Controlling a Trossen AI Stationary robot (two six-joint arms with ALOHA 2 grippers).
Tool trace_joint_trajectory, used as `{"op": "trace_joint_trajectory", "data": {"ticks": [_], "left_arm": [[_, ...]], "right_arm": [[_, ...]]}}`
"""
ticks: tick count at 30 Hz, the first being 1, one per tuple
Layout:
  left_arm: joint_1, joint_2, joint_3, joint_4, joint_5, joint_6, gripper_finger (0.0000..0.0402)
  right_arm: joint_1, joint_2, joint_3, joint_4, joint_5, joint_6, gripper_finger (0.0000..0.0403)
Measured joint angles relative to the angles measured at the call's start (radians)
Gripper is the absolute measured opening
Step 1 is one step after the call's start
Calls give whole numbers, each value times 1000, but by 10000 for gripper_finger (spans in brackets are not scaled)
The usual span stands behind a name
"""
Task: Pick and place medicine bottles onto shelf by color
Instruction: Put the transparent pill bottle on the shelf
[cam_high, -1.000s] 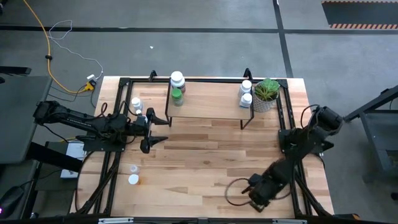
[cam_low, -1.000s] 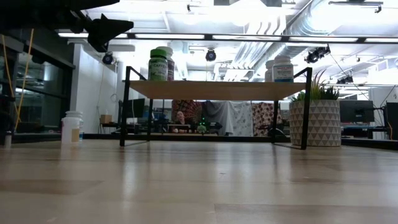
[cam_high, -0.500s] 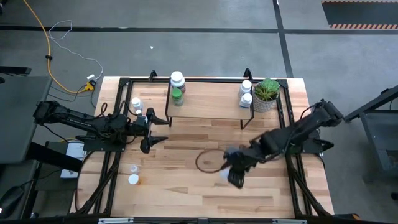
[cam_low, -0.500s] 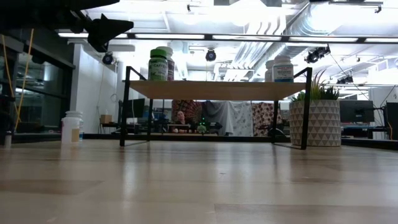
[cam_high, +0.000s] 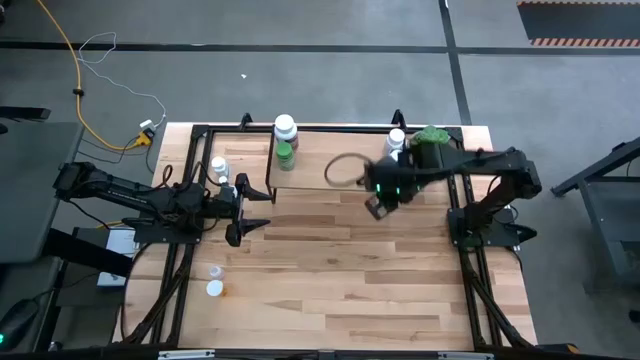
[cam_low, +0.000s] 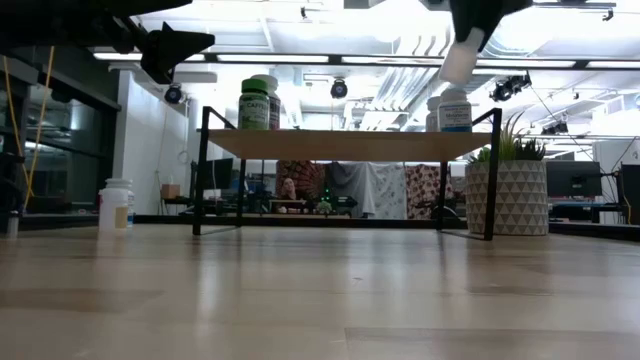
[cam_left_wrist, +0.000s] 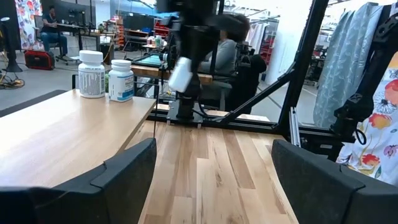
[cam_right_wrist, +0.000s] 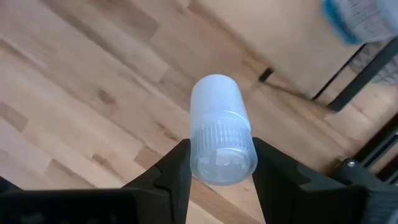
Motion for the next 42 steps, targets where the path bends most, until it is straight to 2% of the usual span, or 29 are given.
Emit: {"op": "trace_joint_trajectory", "data": {"ticks": [7, 13, 17, 20, 26, 36, 42], "left_arm": [[0, 0, 0, 0, 0, 0, 310], [0, 0, 0, 0, -1, 0, 310], [0, 0, 0, 0, -2, 0, 310], [0, 0, 0, 0, -2, 0, 310], [0, 0, 0, 0, -2, 0, 310], [0, 0, 0, 1, -5, 0, 310], [0, 0, 0, 1, -5, 0, 310]], "right_arm": [[-227, 15, 0, 0, -84, -108, 130], [-344, 15, 0, -1, -134, -129, 130], [-362, 15, -37, 0, -239, -138, 130], [-361, 15, -95, 0, -264, -142, 131], [-369, 15, -170, -1, -256, -191, 131], [-374, 14, -103, 1, -192, -197, 131], [-405, 14, -119, 0, -203, -173, 131]]}}
